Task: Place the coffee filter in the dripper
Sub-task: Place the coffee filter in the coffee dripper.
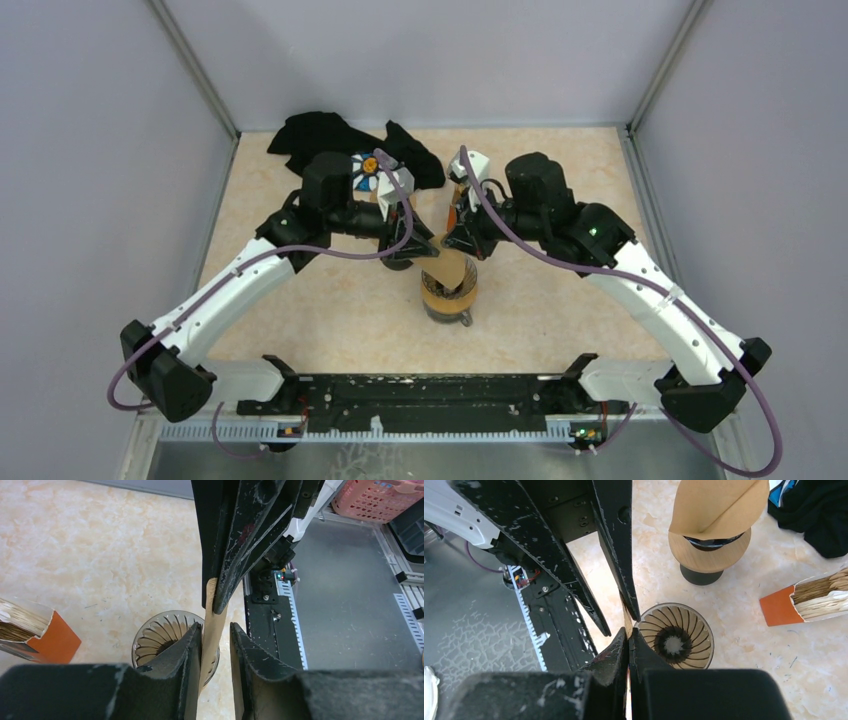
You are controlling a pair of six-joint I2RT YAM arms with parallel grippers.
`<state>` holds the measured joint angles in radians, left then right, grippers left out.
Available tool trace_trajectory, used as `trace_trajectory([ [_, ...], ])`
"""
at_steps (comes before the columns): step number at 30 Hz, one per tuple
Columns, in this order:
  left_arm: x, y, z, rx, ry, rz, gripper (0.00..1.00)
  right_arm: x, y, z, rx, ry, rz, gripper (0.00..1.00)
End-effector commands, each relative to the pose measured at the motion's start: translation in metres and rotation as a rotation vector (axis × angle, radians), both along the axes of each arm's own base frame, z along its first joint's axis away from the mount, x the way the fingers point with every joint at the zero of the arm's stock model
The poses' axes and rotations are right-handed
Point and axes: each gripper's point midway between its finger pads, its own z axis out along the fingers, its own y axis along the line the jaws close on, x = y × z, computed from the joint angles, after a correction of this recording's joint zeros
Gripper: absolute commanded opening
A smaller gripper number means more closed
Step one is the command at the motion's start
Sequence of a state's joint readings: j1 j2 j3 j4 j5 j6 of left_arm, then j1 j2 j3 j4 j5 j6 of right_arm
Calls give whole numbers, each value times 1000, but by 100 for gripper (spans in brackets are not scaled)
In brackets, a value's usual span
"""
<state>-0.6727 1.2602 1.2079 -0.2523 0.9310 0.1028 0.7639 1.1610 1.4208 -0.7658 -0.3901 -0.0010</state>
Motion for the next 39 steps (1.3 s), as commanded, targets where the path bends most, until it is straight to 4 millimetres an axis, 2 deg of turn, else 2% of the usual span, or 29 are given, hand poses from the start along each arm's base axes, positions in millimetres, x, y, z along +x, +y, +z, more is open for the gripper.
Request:
trace_trajectory([
  [1,-8,-2,6,-6,-24,-61,32,-2,11,22,66,-74,58,0],
  [4,-7,-2,3,1,-24,-64,31,-1,13,21,63,-77,64,0],
  [6,-7,-2,2,5,-26,-64,26,0,13,20,60,-79,67,0],
  [11,-8,2,2,11,-53,-63,1,3,13,18,52,-86,57,0],
  [12,-9,4,2,10,-60,-62,0,3,12,19,54,-91,53,0],
  [22,-8,24,2,3,-123,3,0,4,-3,42,125,-194,-17,34],
  [27,-8,35,5,-15,-144,9,0,14,-11,38,120,-213,-72,36],
  [32,-6,47,12,-55,-162,20,0,20,-11,26,114,-208,-82,37],
  [39,-5,56,21,-110,-155,19,0,17,-2,7,107,-171,-27,37],
])
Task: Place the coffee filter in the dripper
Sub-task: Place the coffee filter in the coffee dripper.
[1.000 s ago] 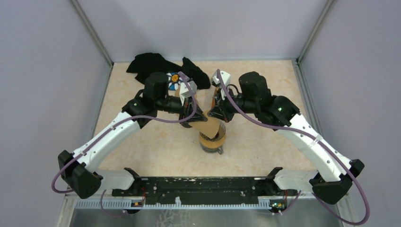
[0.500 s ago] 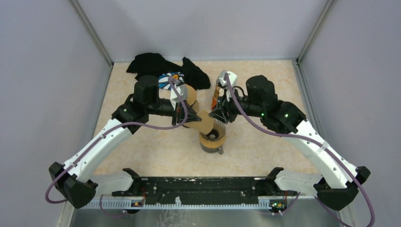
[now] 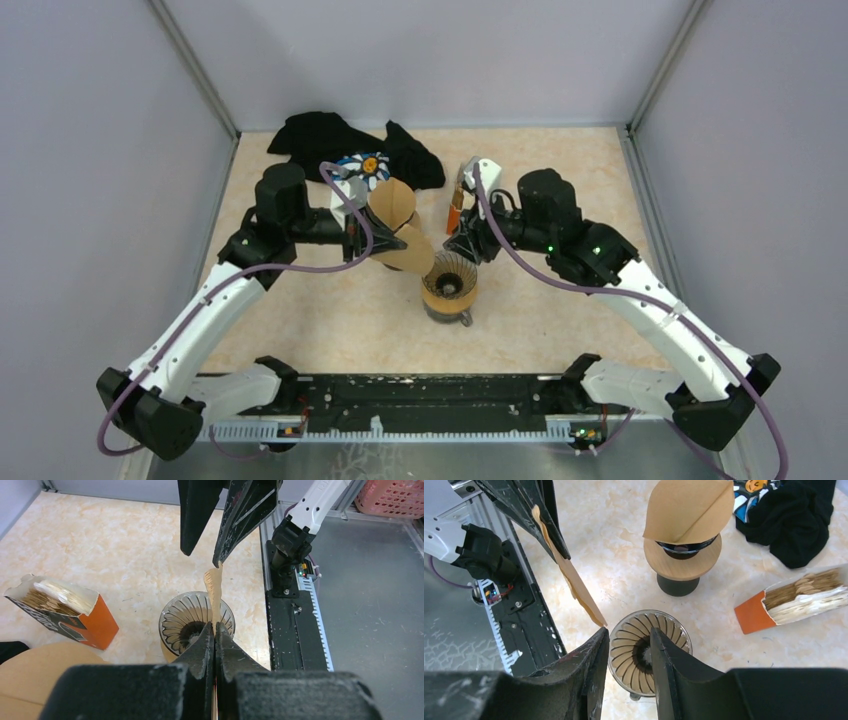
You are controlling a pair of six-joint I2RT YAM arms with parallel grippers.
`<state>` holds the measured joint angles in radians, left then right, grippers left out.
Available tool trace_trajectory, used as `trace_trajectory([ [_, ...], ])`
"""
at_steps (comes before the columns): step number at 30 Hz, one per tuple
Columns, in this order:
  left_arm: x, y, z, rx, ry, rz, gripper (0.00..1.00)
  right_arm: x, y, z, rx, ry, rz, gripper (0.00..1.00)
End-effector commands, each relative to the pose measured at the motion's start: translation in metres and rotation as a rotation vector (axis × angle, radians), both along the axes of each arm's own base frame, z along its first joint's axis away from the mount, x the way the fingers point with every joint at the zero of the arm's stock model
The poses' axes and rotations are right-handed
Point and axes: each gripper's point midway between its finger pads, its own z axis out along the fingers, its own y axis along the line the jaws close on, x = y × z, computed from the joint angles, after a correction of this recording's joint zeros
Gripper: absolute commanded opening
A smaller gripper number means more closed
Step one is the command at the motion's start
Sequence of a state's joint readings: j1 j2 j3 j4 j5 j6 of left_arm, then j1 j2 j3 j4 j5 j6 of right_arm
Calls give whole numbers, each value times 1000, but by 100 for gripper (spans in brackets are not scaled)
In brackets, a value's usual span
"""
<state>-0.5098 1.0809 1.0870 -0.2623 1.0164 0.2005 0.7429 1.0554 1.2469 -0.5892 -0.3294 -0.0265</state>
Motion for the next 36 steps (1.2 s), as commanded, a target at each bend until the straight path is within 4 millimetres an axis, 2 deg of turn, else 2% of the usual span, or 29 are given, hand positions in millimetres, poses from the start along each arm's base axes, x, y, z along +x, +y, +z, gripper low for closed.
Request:
trace_trajectory([
  [1,-8,3,15,-64,-32,-50,0,2,11,14,57,-51,49,37],
  [17,-11,2,14,-93,14,-95,0,-1,21,7,66,-38,106,37],
  [36,-6,1,9,-88,32,-77,0,-19,22,20,115,-57,186,39],
])
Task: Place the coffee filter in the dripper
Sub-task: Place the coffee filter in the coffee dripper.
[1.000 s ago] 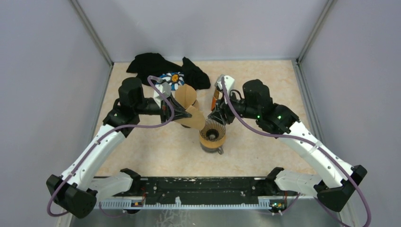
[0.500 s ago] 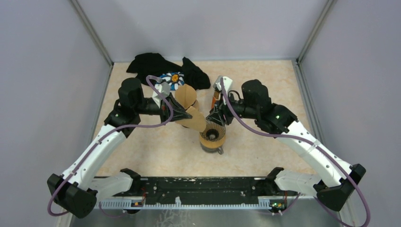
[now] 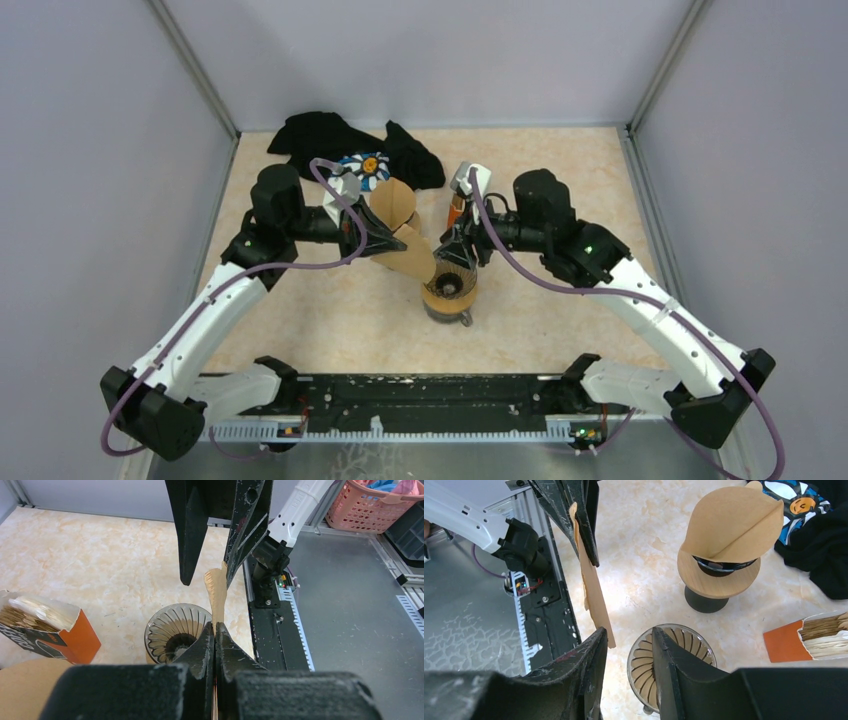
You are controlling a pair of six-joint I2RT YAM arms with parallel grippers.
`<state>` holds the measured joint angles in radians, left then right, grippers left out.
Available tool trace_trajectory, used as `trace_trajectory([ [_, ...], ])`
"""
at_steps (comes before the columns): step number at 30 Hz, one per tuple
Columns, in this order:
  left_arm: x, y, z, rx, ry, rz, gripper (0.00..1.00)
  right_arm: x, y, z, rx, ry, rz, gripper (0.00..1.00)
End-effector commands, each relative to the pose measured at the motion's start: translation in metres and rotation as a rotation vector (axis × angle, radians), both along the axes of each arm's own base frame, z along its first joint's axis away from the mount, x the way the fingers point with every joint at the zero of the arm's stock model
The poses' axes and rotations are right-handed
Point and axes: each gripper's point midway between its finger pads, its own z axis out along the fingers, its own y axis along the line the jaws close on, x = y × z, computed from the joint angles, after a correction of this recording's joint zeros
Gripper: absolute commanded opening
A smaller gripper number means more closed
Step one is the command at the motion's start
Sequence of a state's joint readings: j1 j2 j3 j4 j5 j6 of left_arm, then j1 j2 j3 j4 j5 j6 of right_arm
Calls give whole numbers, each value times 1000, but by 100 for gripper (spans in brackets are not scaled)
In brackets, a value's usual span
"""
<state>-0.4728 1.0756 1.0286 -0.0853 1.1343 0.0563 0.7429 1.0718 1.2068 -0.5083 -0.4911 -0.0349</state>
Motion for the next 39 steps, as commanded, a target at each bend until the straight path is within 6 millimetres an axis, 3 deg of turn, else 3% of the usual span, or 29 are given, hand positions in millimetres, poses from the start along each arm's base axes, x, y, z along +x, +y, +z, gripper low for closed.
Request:
trace_trajectory([
  [1,1,0,1,-10,-12,-11,0,-4,2,22,64,-68,36,39],
  [11,2,0,-1,-7,-9,-4,0,-6,-2,29,80,-84,26,40],
  [19,1,-1,-3,-4,-2,-18,0,0,-1,37,108,-97,-9,40],
  [28,-1,0,-3,-6,-1,-29,0,12,-13,49,136,-153,-119,40],
  [39,-3,-1,-4,-6,2,-39,0,6,1,53,170,-126,-38,40],
])
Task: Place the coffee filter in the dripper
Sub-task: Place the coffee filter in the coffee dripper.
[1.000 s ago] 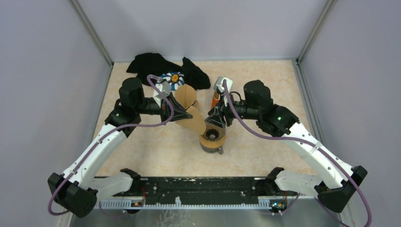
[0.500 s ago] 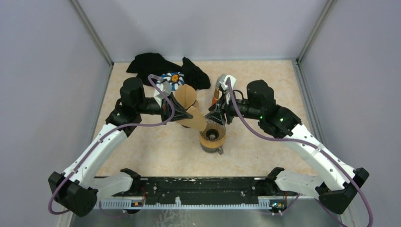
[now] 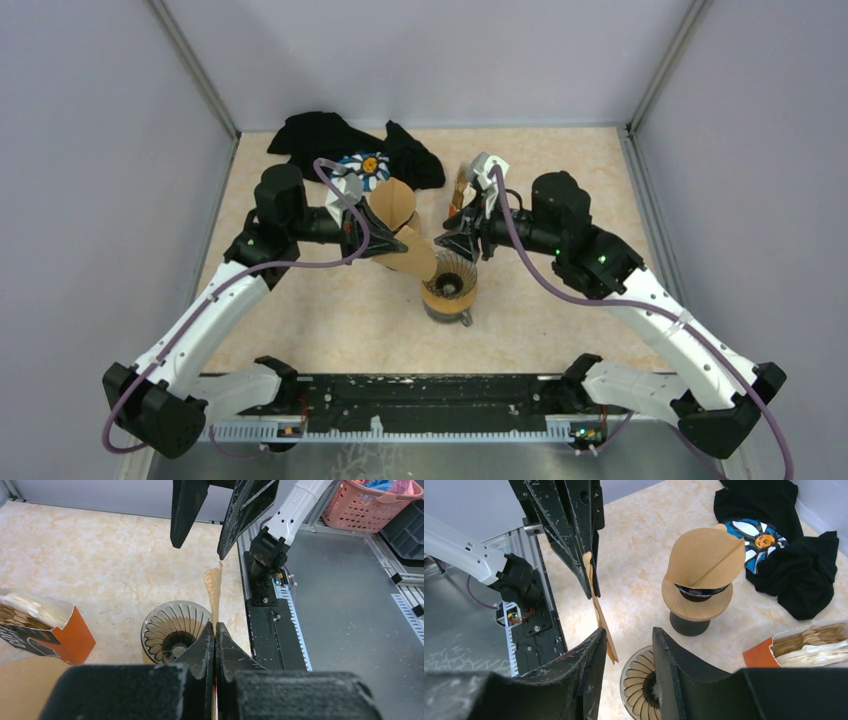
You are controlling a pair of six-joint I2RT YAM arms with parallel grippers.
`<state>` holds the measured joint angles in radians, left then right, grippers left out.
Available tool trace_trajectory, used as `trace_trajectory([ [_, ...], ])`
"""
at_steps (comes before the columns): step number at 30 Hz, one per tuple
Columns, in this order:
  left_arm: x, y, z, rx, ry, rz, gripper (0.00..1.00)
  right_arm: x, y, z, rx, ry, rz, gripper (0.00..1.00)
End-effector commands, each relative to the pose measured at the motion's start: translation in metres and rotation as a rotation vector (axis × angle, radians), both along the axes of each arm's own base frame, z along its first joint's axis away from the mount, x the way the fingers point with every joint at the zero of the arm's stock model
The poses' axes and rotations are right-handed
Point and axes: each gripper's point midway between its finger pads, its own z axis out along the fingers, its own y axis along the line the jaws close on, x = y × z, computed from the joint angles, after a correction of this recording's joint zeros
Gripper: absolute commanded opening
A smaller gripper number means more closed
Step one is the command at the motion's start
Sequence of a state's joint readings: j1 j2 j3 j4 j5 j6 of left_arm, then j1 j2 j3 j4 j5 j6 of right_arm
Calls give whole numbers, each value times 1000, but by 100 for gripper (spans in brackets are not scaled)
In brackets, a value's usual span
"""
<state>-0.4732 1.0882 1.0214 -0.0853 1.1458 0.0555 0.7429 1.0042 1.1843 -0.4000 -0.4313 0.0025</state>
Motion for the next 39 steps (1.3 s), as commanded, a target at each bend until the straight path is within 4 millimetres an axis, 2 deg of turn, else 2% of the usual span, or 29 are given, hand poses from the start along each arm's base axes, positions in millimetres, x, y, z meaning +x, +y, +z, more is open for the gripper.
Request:
trace_trajectory([
  [1,-4,1,2,-14,-18,-27,0,-1,8,21,67,-37,37,40],
  [13,-4,1,2,-15,-19,-28,0,-4,15,18,68,-16,84,40],
  [27,-2,1,1,-13,-17,-21,0,10,-4,28,80,-65,-63,39],
  [39,-3,1,2,-15,-21,-20,0,3,15,12,68,-8,47,39],
])
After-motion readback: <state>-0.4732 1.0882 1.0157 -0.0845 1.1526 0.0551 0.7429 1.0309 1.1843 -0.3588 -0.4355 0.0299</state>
